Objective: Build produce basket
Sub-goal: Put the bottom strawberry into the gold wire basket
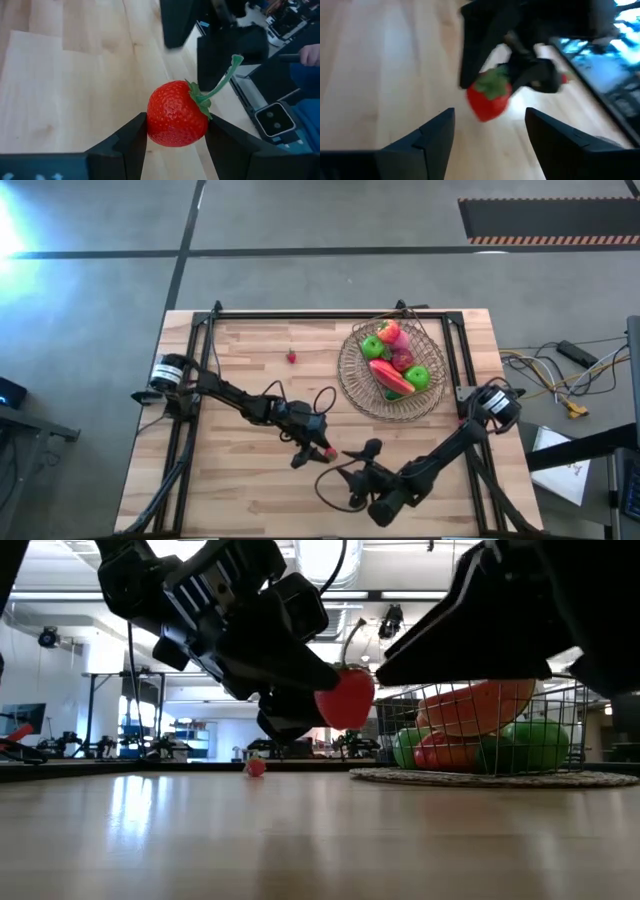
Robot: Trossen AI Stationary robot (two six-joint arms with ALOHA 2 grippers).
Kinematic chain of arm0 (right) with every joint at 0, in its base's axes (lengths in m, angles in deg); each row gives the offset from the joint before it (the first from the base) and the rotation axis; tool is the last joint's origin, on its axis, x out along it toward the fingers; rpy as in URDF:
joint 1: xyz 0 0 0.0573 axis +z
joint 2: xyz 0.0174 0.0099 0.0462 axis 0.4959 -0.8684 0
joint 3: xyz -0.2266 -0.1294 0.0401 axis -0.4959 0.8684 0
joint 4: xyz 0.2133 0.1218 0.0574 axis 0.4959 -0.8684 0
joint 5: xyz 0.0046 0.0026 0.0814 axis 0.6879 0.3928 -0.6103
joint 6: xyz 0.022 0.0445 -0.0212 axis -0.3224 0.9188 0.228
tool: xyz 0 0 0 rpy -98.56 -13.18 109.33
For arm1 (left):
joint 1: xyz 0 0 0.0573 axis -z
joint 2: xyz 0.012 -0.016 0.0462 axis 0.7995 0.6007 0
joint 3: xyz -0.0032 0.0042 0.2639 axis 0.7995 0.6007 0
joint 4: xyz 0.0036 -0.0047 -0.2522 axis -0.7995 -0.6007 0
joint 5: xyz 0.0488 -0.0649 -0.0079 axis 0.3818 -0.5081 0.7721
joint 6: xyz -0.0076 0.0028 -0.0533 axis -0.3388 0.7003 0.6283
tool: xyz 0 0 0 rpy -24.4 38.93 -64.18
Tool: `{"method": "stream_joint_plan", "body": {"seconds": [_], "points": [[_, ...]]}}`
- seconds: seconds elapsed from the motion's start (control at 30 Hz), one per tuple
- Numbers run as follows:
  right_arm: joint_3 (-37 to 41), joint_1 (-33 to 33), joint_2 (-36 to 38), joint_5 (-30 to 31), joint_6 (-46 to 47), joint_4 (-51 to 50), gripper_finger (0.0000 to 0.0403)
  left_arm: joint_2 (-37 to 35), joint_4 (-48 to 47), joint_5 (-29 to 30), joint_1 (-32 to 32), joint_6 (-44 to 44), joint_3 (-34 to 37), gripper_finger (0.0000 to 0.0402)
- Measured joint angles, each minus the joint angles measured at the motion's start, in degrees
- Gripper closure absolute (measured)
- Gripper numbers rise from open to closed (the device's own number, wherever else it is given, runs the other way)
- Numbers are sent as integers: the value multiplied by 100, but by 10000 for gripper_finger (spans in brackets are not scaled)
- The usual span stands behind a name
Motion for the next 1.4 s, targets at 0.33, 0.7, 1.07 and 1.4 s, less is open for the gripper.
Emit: {"method": "stream_joint_plan", "body": {"seconds": [0.33, 0.7, 1.07, 1.4], "points": [[9, -374, 0, -548, -893, 466, 168, -2, 4, -241, 28, 3, -100, 235], [10, -442, 0, -931, -965, 747, 195, -9, 1, -283, 33, 1, -146, 235], [11, -445, 4, -937, -799, 720, 260, -9, 43, -271, 2, -46, -159, 227], [10, -109, 4, -1037, 291, 300, 256, -37, -688, -300, -433, -514, -165, 127]]}}
